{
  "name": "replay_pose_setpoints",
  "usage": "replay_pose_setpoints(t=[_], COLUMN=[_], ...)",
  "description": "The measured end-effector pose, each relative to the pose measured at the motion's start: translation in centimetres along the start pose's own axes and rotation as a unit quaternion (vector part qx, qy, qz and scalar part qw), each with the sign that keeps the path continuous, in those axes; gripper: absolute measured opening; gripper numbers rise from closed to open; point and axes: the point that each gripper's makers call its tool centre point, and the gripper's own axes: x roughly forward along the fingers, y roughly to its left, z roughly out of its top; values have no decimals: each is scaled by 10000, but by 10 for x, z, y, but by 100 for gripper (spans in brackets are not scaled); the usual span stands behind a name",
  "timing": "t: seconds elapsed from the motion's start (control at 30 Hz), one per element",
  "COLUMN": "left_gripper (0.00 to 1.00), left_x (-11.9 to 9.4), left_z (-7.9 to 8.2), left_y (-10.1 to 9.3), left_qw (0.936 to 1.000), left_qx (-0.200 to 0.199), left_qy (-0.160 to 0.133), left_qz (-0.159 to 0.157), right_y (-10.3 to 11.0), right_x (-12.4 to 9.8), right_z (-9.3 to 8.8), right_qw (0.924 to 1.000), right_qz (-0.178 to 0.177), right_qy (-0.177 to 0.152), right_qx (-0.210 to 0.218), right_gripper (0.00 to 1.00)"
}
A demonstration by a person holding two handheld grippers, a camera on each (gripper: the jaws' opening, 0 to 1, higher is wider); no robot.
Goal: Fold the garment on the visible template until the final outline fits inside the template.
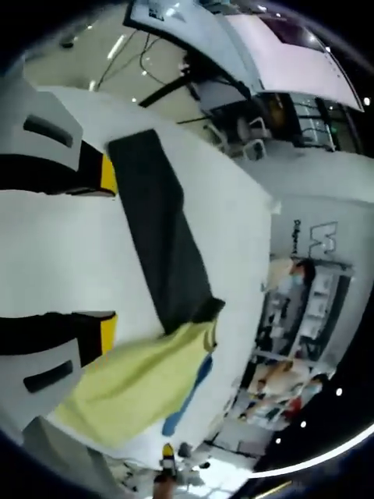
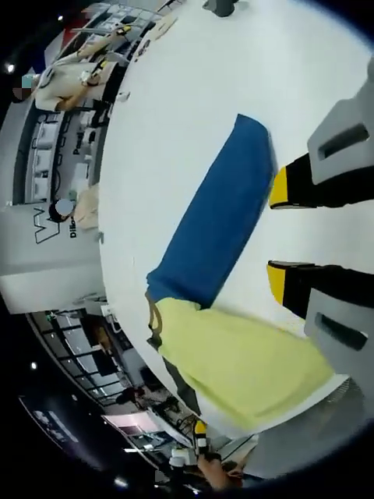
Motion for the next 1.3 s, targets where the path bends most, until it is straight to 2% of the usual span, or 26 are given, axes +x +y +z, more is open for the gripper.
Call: replay_pose_setpoints(t=[0.07, 0.1, 0.13, 0.2, 0.33, 0.43, 0.47, 0.5, 0.53, 0.57, 0.6, 0.67, 0.77, 0.83, 0.9, 1.0, 1.13, 1.23, 1.3], left_gripper=[55, 54, 53, 52, 53, 52, 52, 51, 51, 51, 51, 50, 50, 50, 50, 49, 33, 33, 31], left_x=[2, 3, 2, 5, 2, 11, 7, 7, 10, 9, 15, 19, 25, 31, 43, 44, 38, 37, 38], left_z=[2, 4, -4, -2, 0, 3, -2, 0, 7, 7, 5, 4, 3, 3, 2, -3, -4, -3, -1], left_y=[7, 16, 31, 41, 55, 74, 68, 64, 71, 73, 83, 87, 91, 92, 99, 96, 105, 104, 102], left_qw=[10000, 9999, 9984, 9976, 9967, 9960, 9954, 9953, 9951, 9951, 9948, 9946, 9941, 9950, 9949, 9940, 9915, 9918, 9914], left_qx=[-4, -21, 105, 129, -48, -63, -261, -501, -556, -503, -494, -513, -623, -532, -544, -568, -341, -462, -289], left_qy=[-4, 25, 294, 294, 268, 344, 385, 302, 162, 195, 258, 309, 330, 324, 463, 536, 698, 608, 680], left_qz=[92, 141, 462, 621, 762, 826, 839, 768, 800, 834, 853, 843, 824, 775, 713, 762, 1042, 1027, 1079], right_y=[-9, -14, -16, -24, -31, -58, -66, -61, -63, -74, -81, -83, -88, -91, -93, -94, -97, -103, -100], right_x=[4, 7, 8, 9, 7, 16, 17, 12, 11, 15, 18, 17, 19, 22, 25, 27, 34, 39, 37], right_z=[2, 0, 0, 7, 12, 11, 11, 11, 11, 10, 9, 11, 0, 1, 0, -2, -8, -10, -7], right_qw=[9998, 9998, 9998, 9995, 9990, 9982, 9974, 9968, 9964, 9957, 9948, 9941, 9924, 9928, 9929, 9918, 9920, 9910, 9897], right_qz=[-125, -181, -191, -297, -388, -508, -603, -667, -715, -824, -894, -926, -1079, -1072, -1072, -1101, -1017, -1015, -1018], right_qy=[3, 51, 43, 15, 58, 124, 118, 95, 84, 59, 62, 62, 207, 264, 308, 363, 357, 350, 277], right_qx=[-149, 2, 20, 76, 220, 282, 371, 422, 442, 414, 483, 557, 545, 464, 406, 531, 663, 803, 967], right_gripper=[22, 22, 22, 23, 24, 25, 25, 25, 25, 25, 25, 25, 25, 24, 23, 22, 16, 12, 5])
